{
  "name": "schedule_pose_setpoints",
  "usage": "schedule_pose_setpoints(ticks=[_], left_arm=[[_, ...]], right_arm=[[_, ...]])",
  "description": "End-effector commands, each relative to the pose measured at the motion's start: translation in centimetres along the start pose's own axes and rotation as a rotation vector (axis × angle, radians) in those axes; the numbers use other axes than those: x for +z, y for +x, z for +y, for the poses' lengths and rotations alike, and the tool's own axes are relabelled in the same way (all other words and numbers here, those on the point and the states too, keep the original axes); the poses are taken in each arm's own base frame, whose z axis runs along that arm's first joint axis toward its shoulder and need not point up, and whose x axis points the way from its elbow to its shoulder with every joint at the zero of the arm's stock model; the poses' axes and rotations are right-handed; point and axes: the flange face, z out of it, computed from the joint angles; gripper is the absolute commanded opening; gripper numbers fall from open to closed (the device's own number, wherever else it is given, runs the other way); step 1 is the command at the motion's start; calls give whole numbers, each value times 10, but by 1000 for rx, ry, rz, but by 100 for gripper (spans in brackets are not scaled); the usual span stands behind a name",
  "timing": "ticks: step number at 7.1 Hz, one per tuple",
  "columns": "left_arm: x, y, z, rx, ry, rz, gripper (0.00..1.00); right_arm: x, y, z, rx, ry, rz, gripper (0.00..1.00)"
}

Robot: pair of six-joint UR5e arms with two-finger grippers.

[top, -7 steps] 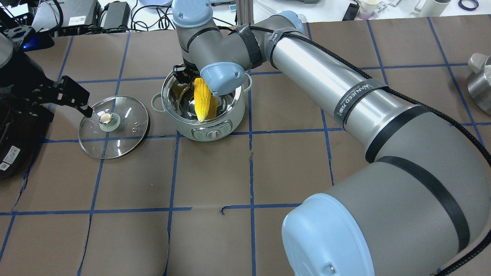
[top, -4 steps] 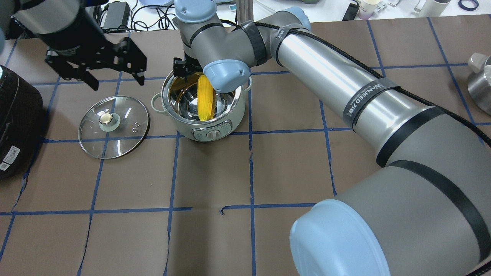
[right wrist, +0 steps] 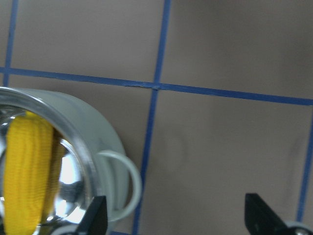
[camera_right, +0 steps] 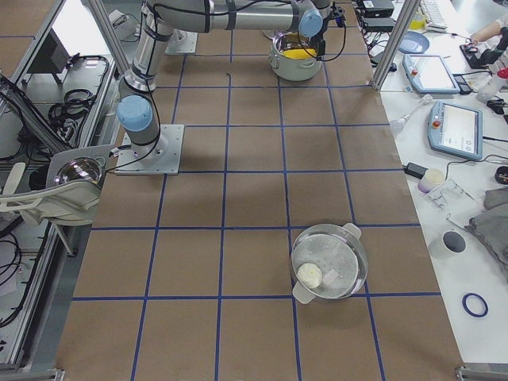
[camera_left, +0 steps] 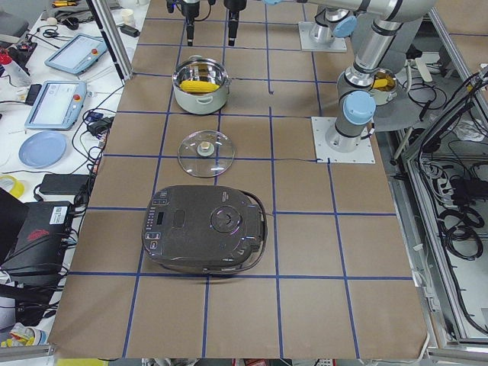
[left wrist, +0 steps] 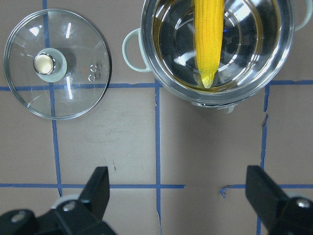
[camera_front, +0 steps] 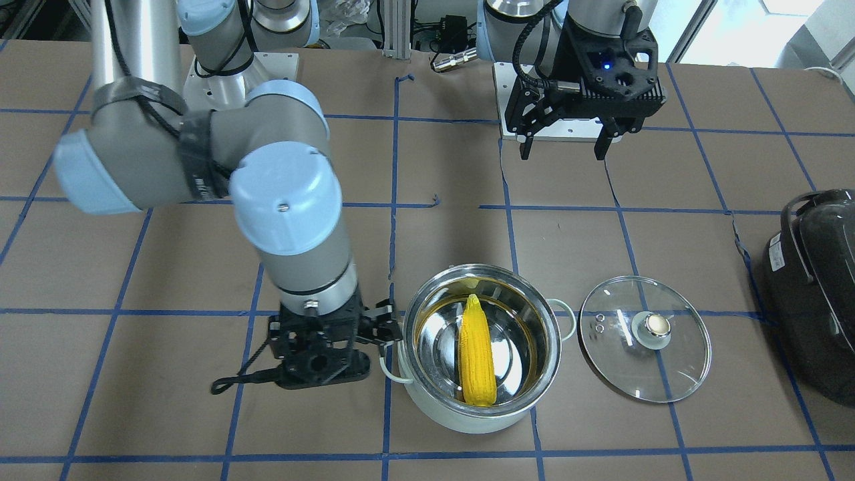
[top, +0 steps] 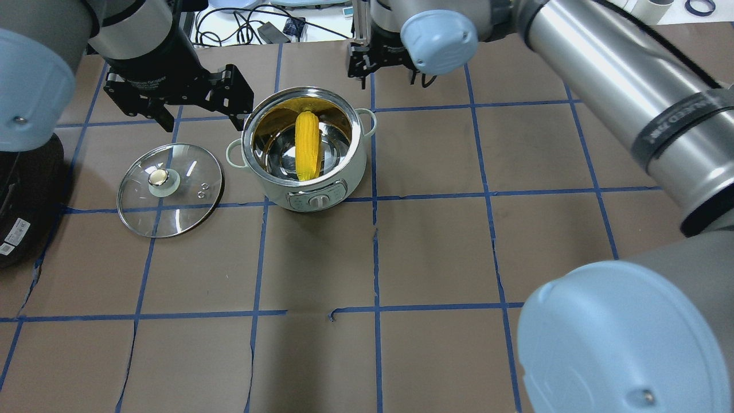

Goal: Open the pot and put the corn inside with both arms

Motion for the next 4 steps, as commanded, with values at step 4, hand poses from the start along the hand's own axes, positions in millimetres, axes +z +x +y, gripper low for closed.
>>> schedule_pose_setpoints(ticks=[4], left_arm=[[1, -2, -2, 3, 55, 63, 100]], right_arm=[[-172, 117, 125, 10, 4, 28, 100]])
